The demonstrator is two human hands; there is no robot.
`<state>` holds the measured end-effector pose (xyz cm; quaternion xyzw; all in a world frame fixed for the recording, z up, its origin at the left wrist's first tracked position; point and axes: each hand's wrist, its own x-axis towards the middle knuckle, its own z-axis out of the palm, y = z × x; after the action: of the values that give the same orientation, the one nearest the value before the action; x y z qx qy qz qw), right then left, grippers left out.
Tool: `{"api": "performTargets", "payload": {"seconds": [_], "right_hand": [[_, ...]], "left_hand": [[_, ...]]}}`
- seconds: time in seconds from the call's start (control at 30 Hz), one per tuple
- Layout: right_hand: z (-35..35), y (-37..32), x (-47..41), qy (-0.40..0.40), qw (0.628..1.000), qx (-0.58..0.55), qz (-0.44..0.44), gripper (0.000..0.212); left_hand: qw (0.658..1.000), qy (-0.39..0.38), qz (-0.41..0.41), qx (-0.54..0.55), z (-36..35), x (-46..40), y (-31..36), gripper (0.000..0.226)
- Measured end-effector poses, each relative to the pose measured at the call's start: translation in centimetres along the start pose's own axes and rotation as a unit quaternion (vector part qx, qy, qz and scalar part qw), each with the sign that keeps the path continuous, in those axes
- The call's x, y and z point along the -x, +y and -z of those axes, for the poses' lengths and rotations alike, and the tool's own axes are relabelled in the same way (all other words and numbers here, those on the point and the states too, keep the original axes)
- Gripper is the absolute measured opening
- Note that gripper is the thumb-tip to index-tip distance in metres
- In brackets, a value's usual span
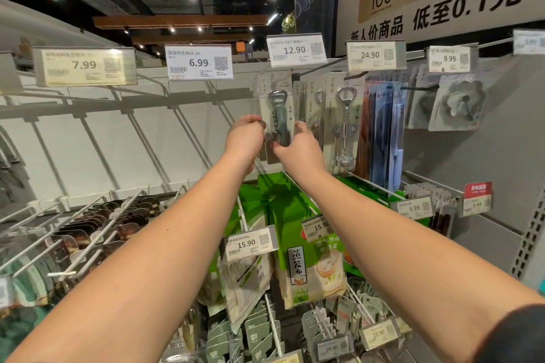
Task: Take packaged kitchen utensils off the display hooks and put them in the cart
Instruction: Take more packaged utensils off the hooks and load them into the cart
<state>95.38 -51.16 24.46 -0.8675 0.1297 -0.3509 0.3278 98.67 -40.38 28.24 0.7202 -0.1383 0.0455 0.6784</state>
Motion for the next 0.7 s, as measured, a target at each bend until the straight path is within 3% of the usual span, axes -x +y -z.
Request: {"api": "performTargets", "payload": {"seconds": [0.47,0.7], "right_hand": [[-1.05,0.17,-0.73,-0.043,0.996,0.079,0.026,0.076],[-0.83,0.12,-0.48,-0.041,0.999,-0.021,-0.002,0.063]], "left_hand": [[0.999,0.011,0.024,-0.029,-0.29,-0.95,-0.45,0.037],[0.999,0.007,0.018,-0.04,-0.35,-0.43,-0.83,0.044]]}}
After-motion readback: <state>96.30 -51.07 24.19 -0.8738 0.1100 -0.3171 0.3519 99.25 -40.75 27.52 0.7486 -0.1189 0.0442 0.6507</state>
